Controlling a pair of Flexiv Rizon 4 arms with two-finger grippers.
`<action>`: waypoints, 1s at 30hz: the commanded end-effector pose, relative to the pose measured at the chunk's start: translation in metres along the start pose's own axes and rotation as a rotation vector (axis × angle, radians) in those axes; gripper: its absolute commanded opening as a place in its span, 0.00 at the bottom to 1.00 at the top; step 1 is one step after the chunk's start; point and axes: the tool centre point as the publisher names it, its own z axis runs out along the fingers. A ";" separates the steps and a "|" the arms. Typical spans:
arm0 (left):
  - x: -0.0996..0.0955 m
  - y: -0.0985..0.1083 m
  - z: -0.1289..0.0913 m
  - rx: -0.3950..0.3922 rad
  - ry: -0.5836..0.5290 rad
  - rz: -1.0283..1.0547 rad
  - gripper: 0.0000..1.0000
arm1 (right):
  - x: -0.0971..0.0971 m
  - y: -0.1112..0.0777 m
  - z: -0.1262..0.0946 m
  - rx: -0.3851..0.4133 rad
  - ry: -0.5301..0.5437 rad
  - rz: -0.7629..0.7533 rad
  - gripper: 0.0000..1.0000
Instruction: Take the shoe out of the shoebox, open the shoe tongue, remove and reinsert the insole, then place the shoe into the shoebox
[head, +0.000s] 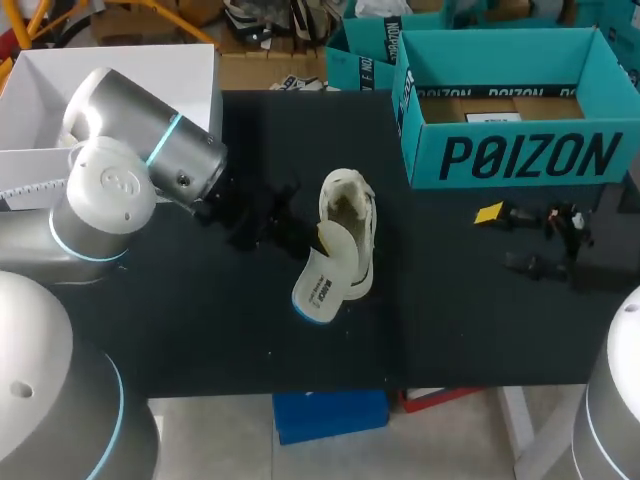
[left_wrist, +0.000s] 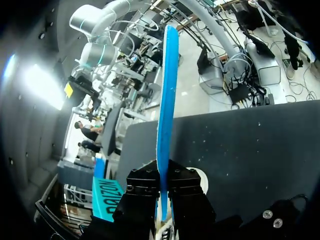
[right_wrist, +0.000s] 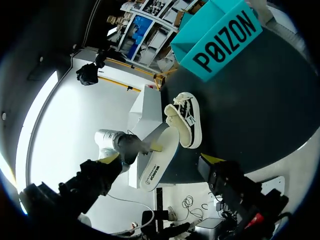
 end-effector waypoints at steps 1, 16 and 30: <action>0.000 0.004 0.001 0.019 0.038 -0.009 0.00 | 0.000 -0.002 0.000 -0.009 0.000 0.001 1.00; 0.010 0.025 0.020 0.064 0.073 -0.014 0.00 | 0.000 -0.002 0.000 -0.009 0.000 0.001 1.00; 0.011 0.052 0.031 0.045 0.101 -0.019 0.00 | 0.000 -0.002 0.000 -0.009 0.000 0.001 1.00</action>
